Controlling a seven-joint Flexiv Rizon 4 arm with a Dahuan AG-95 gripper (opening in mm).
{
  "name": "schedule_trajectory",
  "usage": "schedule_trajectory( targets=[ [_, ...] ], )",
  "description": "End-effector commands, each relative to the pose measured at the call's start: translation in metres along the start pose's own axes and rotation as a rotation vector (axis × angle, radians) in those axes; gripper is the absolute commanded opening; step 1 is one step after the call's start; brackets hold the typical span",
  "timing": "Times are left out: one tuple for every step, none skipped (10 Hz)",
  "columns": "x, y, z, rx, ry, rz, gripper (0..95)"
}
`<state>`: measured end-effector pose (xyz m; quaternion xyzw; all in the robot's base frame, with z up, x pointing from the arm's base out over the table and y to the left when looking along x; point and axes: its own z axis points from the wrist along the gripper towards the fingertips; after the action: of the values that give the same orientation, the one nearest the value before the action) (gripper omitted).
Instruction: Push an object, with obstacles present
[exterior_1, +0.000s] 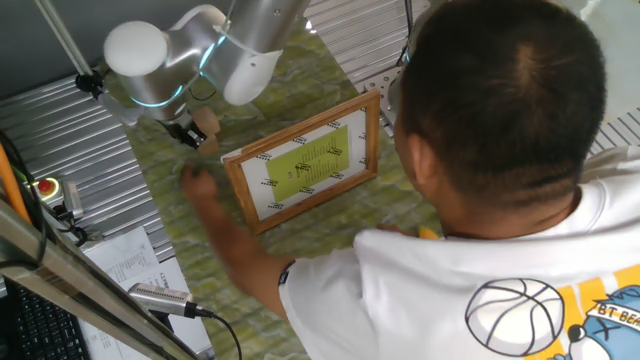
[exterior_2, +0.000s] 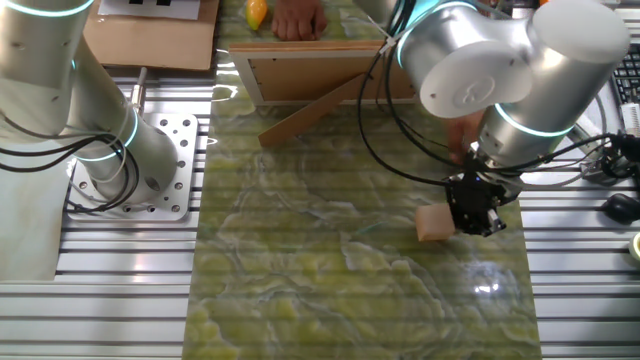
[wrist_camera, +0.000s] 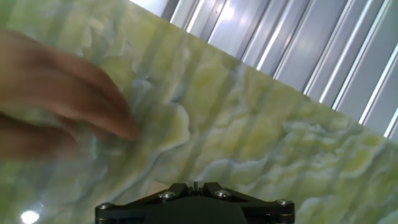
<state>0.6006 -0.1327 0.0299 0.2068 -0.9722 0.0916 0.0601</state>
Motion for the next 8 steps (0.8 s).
schedule_trajectory(
  targets=[
    [0.0002,-0.0004,0.0,-0.044,0.0,0.028,0.0],
    [0.0006,-0.0006,0.0,-0.062,0.01,0.042,0.0],
    [0.0008,-0.0007,-0.0001,-0.066,0.015,0.045,0.0],
    [0.0021,-0.001,-0.0001,-0.073,0.021,0.048,0.0],
    [0.0034,-0.0014,-0.0003,-0.078,0.026,0.051,0.0],
    [0.0048,-0.0017,-0.0005,-0.09,0.033,0.056,0.0],
    [0.0063,-0.0022,-0.0006,-0.105,0.043,0.062,0.0],
    [0.0071,-0.0022,-0.0008,-0.116,0.045,0.068,0.0]
  ],
)
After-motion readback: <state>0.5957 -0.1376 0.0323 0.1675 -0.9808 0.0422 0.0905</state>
